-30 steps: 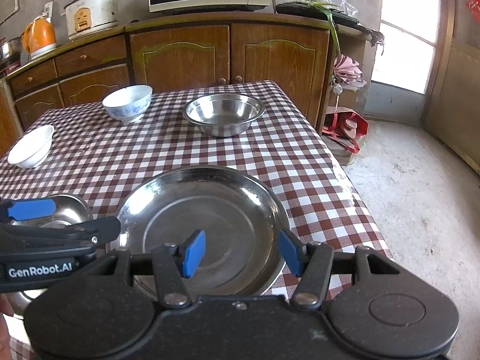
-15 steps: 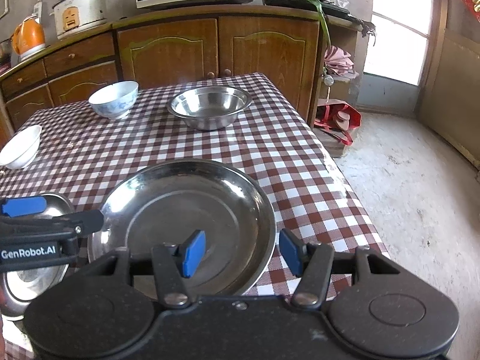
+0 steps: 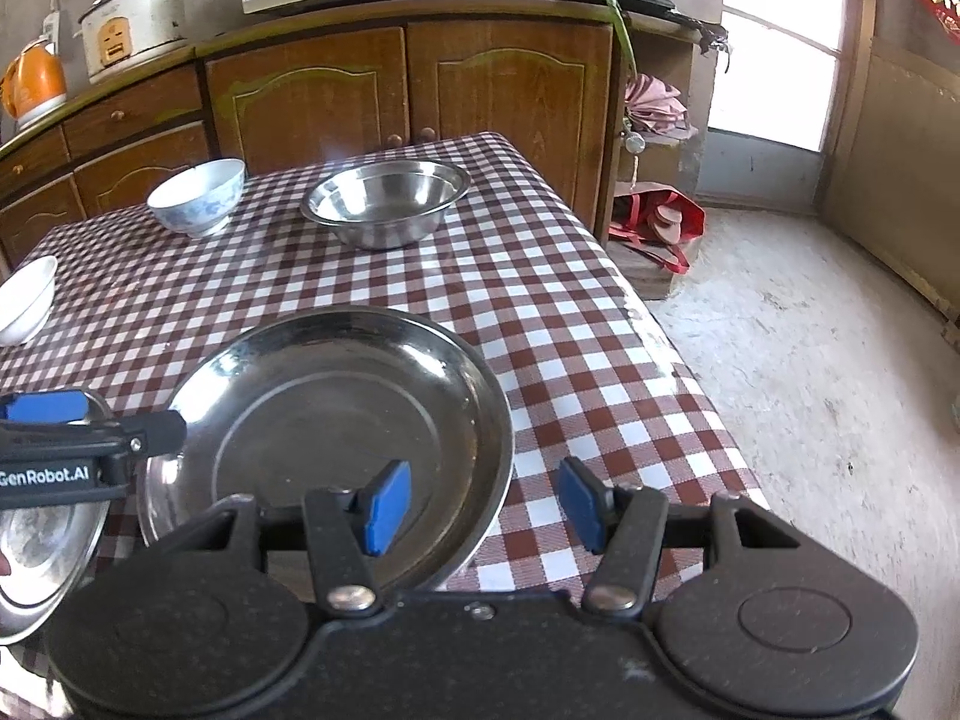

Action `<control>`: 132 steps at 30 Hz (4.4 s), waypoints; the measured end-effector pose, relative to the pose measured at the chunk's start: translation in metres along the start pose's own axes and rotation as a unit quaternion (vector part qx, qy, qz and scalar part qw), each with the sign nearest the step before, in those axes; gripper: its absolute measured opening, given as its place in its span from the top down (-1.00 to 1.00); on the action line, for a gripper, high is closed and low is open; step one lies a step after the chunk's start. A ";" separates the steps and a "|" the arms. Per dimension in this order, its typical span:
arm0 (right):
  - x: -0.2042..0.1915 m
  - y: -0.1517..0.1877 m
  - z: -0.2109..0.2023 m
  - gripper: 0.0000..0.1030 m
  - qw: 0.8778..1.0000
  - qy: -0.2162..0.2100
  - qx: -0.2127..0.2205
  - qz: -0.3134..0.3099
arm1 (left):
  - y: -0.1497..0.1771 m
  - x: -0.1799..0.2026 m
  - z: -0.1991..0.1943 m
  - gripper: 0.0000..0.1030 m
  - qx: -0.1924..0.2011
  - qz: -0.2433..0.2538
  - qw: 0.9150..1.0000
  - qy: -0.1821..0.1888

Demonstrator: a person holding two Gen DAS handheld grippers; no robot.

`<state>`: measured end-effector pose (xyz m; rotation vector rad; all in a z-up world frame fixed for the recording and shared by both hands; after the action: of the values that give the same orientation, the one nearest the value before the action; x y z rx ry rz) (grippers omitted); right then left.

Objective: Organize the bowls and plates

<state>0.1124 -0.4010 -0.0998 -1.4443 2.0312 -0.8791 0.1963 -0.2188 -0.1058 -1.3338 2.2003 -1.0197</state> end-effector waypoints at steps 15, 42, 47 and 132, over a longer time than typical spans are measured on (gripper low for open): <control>0.013 0.004 0.010 -0.31 1.000 0.000 -0.006 0.015 | -0.004 -0.001 0.024 -0.83 -0.013 0.003 1.000 0.013; 0.020 0.005 0.049 -0.28 0.998 -0.020 -0.033 0.042 | 0.004 0.012 0.056 -0.43 -0.043 0.022 0.998 0.031; 0.016 0.006 0.055 0.27 0.998 -0.027 -0.038 0.044 | 0.002 0.015 0.057 -0.20 -0.041 0.021 0.998 0.032; -0.130 -0.032 -0.073 0.53 0.990 -0.109 0.061 -0.062 | 0.008 -0.089 -0.124 0.30 0.058 -0.052 0.994 -0.083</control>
<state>0.1217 -0.2689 -0.0236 -1.5391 1.7144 -0.8389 0.1559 -0.0905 -0.0334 -1.4376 1.9391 -1.0164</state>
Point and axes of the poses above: each gripper's, at about its wrist camera, not at the fingertips, and z roughly the way its jaws point, x to its right, y to its underside, the point moved 9 cm from there along z, roughly the way its jaws point
